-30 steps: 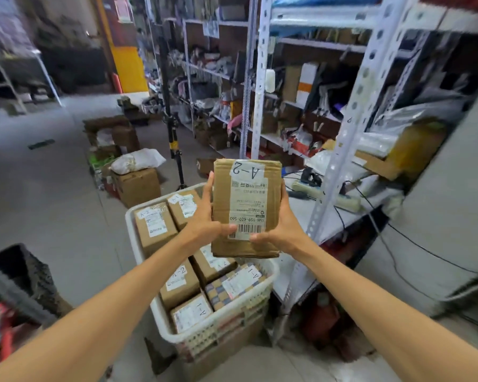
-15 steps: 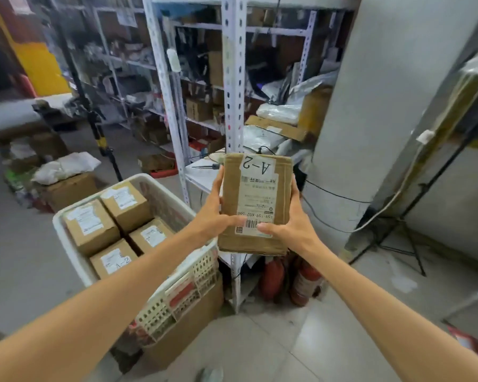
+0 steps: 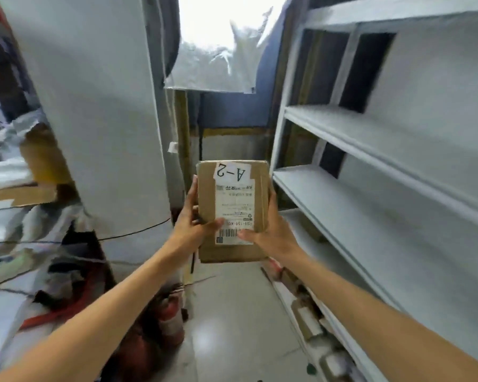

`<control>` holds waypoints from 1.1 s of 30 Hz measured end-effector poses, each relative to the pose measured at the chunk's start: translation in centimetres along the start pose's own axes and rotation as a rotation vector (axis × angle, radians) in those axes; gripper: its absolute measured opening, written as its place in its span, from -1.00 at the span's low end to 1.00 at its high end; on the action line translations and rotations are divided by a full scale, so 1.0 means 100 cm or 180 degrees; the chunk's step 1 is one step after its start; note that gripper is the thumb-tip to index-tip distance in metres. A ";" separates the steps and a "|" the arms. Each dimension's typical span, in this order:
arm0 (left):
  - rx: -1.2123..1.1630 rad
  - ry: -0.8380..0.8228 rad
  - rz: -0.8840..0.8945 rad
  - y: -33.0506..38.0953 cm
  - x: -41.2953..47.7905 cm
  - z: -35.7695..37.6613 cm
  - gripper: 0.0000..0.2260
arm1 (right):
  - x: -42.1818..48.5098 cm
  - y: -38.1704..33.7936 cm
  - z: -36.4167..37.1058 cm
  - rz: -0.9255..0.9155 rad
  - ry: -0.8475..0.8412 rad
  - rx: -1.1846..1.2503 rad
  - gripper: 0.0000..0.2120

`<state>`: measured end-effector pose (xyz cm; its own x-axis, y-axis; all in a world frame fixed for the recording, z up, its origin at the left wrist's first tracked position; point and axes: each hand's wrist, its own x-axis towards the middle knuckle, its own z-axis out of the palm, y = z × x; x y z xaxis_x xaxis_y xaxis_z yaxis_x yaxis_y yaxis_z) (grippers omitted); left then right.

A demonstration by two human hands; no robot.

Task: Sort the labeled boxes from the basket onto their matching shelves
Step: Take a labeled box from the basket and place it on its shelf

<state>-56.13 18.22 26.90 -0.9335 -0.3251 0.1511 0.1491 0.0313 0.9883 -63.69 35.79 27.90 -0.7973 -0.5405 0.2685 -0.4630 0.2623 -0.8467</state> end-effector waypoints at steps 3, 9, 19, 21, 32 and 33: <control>-0.0137 -0.0593 0.0014 0.001 0.036 0.047 -0.08 | -0.013 0.010 -0.044 0.0243 0.0554 -0.0138 0.04; -0.0260 -0.1841 -0.0008 -0.004 0.054 0.149 -0.11 | -0.084 0.020 -0.106 0.0912 0.1711 -0.0630 0.14; -0.0612 -0.3303 -0.0093 -0.010 -0.013 0.294 -0.16 | -0.228 0.007 -0.154 0.1716 0.3092 -0.1078 0.20; -0.0614 -0.3481 -0.0089 -0.007 -0.027 0.316 -0.14 | -0.251 0.004 -0.163 0.1809 0.3241 -0.1109 0.20; -0.0461 -0.3759 -0.0515 -0.035 -0.068 0.404 -0.29 | -0.328 0.067 -0.211 0.2353 0.3310 -0.1068 -0.03; -0.0443 -0.3734 -0.0563 -0.040 -0.070 0.412 -0.30 | -0.332 0.077 -0.218 0.2425 0.3305 -0.1012 -0.03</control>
<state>-63.60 59.32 22.65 -0.6621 0.7494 0.0099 -0.0451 -0.0530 0.9976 -49.24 73.20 22.44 -0.7543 0.6451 0.1220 0.2726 0.4769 -0.8356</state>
